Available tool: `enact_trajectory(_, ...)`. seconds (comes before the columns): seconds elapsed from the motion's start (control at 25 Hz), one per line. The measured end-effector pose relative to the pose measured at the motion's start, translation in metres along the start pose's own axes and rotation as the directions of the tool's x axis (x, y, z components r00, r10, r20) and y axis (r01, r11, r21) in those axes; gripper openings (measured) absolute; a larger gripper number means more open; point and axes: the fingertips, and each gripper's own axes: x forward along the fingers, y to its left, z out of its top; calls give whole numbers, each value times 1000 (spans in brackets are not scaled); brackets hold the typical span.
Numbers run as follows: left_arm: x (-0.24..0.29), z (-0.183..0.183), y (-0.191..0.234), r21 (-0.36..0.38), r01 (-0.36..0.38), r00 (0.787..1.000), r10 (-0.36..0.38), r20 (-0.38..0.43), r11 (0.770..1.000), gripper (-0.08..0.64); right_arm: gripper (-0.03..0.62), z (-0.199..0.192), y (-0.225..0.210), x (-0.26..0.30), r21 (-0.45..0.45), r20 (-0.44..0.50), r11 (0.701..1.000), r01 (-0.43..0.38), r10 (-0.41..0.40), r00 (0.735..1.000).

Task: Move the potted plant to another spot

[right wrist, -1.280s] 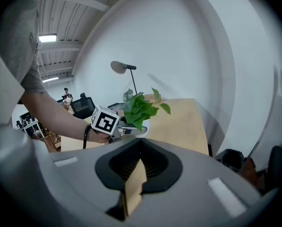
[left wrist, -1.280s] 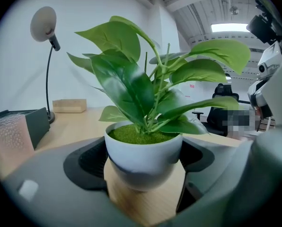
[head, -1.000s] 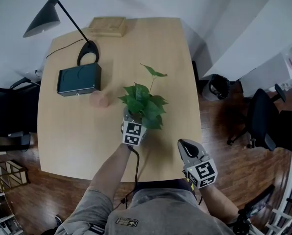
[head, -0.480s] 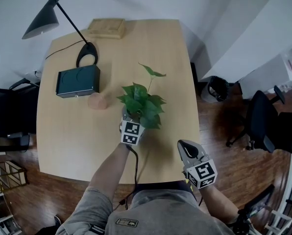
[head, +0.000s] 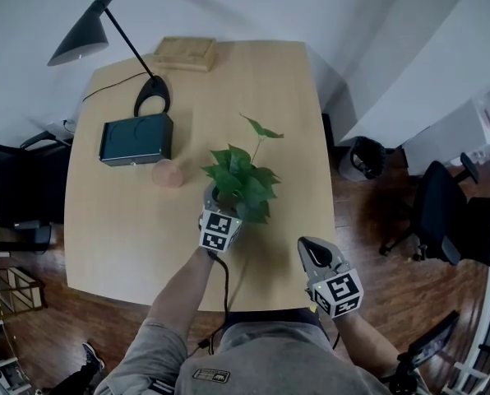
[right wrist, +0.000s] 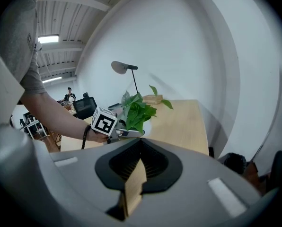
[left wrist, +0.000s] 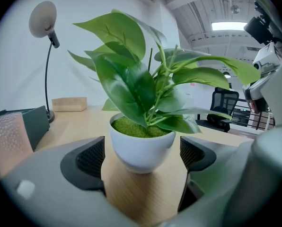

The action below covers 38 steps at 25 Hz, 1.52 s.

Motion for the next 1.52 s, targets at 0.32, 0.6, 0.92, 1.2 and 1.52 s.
enact_trajectory(0.32,-53,-15,-9,-14,-40,997,39,-68,999,446,5,11,9,3,-2,54,999,-49,49,997)
enact_trajectory(0.6,-130,24,-32,-61,-77,997,78,9,995,294,6,29,28,3,-14,125,995,-101,102,987)
enact_trajectory(0.92,-209,58,-65,-154,-40,984,65,164,987,3,5,53,76,-4,-81,172,992,-102,114,978)
enact_trajectory(1.2,-278,27,-93,-233,69,990,-37,138,970,3,6,26,142,-14,-54,107,995,-83,89,990)
enact_trajectory(1.52,-346,-36,-131,-299,207,978,-199,57,932,3,5,-34,228,-40,24,40,998,-64,63,997)
